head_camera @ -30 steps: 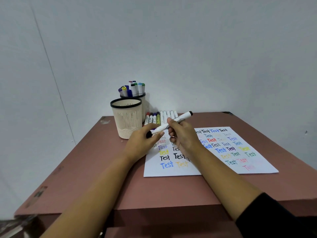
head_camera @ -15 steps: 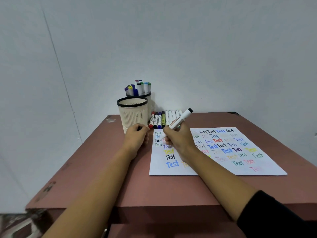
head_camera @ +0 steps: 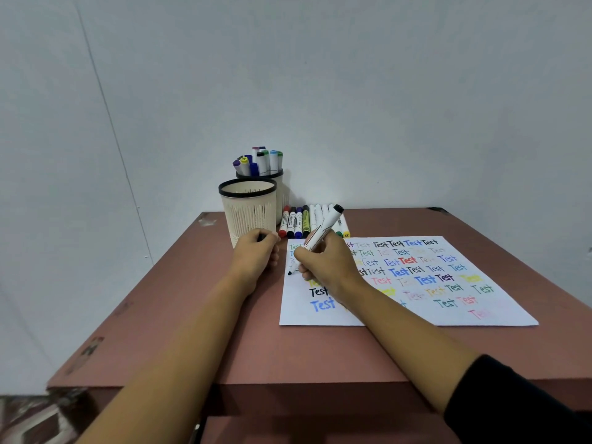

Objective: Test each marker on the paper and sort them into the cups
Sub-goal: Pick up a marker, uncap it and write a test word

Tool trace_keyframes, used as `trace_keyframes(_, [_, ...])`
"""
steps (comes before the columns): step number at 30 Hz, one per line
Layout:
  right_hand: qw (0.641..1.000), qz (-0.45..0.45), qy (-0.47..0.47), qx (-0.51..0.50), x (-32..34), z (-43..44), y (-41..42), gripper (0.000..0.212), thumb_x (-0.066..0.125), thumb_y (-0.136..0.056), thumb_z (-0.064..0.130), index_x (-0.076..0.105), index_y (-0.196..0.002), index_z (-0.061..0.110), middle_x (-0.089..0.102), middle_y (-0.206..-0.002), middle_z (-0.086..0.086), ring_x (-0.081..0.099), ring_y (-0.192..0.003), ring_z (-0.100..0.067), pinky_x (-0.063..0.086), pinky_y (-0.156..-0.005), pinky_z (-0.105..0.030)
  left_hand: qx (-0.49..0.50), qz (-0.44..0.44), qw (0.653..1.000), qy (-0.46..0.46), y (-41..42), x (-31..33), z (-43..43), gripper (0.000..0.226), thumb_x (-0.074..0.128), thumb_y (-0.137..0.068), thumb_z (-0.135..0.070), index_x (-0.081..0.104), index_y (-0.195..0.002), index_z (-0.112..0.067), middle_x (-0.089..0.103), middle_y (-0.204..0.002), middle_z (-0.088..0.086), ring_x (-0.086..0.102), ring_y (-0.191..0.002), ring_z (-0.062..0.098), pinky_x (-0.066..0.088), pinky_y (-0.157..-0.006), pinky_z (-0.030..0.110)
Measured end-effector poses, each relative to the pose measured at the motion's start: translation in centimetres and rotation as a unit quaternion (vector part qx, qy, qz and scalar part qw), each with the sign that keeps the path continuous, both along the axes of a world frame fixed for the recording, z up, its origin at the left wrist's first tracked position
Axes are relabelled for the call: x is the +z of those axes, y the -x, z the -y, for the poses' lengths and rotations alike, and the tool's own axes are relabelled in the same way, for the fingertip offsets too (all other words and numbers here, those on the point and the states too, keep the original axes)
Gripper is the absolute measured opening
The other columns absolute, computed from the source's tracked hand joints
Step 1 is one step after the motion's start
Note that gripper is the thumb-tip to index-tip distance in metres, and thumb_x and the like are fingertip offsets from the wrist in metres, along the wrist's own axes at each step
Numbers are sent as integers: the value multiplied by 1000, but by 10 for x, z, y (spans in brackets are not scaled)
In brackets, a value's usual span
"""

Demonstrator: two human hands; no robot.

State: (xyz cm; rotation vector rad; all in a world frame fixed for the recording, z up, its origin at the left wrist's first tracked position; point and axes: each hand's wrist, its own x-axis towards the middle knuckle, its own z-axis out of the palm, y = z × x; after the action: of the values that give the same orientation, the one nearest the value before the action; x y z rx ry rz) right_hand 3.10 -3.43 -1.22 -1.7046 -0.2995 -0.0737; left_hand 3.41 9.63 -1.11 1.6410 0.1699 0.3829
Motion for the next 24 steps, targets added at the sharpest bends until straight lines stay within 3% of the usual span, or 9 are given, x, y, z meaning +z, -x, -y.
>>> trace_keyframes(5, [999,10,10,-36,0,0,-1,19,59,-81,8,44,-75,16,56,-66,-6,51,-46,-10,41,-43,-20,1,-4,1000,3,-1,-1,-1,15,50,-91,-7,54,-76,-7,50,-62,4,44,-51,14,41,-50,24])
trace_keyframes(16, [1000,4,13,-5,-1,-1,-1,14,59,-79,8,46,-77,12,54,-64,-8,50,-51,-17,44,-49,-26,1,-2,1000,-4,0,1,1,11,49,-91,-6,56,-83,-4,50,-62,5,44,-52,14,41,-51,24])
trace_keyframes(20, [999,10,-13,-33,-1,1,-2,17,59,-80,7,44,-74,13,54,-62,-6,51,-51,-17,43,-48,-27,1,-2,1000,-4,-1,0,1,11,49,-91,-7,55,-82,-4,50,-61,4,44,-51,14,40,-50,24])
trace_keyframes(24, [997,31,22,-61,-5,-2,-5,20,62,-77,13,44,-70,18,53,-63,-1,51,-55,-19,42,-53,-29,-1,-4,1000,-3,-2,-1,0,14,50,-91,-6,55,-77,-6,50,-60,4,44,-50,14,40,-50,24])
